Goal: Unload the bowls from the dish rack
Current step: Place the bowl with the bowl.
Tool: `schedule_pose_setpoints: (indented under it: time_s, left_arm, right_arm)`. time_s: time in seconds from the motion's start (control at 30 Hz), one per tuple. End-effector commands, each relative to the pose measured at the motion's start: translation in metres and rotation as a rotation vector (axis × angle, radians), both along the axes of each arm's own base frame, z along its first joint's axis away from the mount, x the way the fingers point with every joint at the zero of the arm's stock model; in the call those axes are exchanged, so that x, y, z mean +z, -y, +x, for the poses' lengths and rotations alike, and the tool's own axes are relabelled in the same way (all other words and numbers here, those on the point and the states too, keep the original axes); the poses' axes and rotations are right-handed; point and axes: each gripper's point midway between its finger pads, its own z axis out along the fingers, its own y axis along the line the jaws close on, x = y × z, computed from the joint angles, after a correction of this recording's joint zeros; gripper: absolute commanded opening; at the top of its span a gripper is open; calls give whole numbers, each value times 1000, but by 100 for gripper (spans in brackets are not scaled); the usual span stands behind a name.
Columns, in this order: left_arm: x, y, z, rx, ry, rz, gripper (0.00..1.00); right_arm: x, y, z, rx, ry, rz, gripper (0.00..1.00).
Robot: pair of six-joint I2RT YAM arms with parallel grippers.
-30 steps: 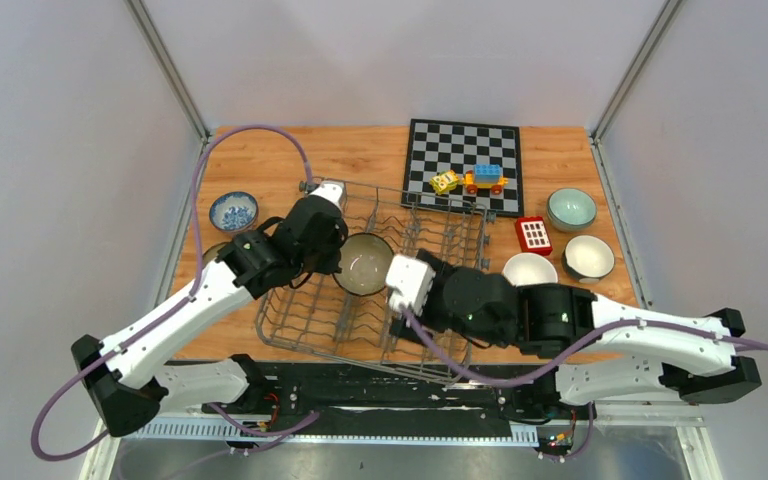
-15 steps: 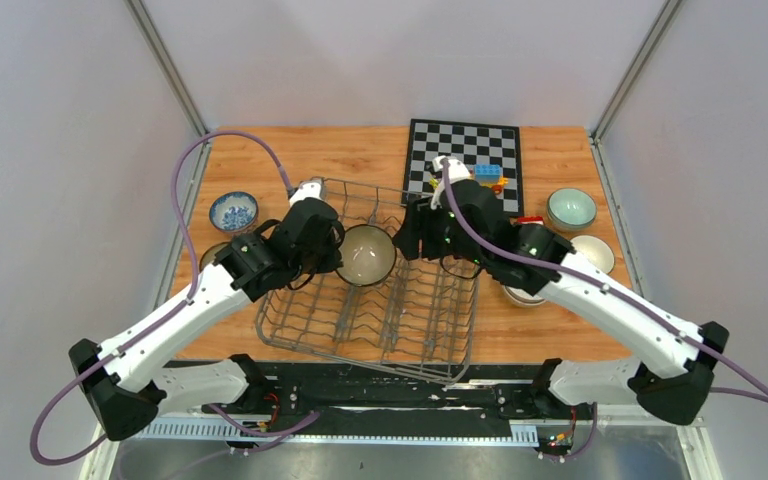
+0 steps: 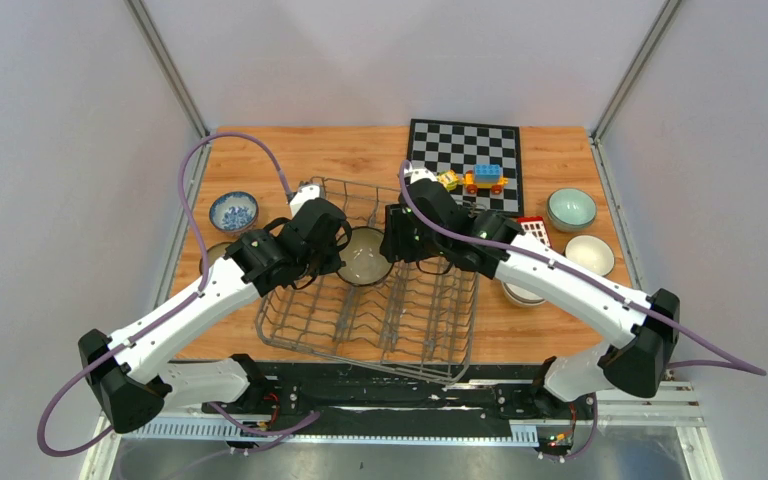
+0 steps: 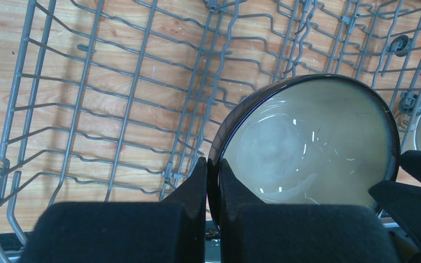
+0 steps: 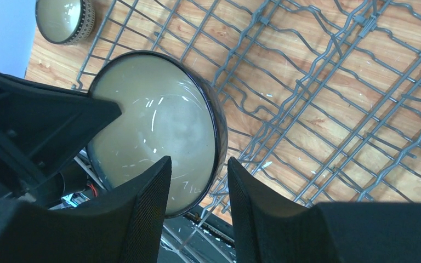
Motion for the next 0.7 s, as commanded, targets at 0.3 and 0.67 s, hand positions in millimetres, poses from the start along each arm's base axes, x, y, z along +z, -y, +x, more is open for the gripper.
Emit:
schedule_pose_setpoints:
  time_s: [0.3, 0.67]
  left_arm:
    - [32, 5, 14, 60, 88, -90, 0]
    - [27, 2, 15, 62, 86, -65, 3]
  right_arm:
    - [-24, 2, 7, 7, -4, -147, 33]
    - [-27, -12, 10, 27, -9, -162, 0]
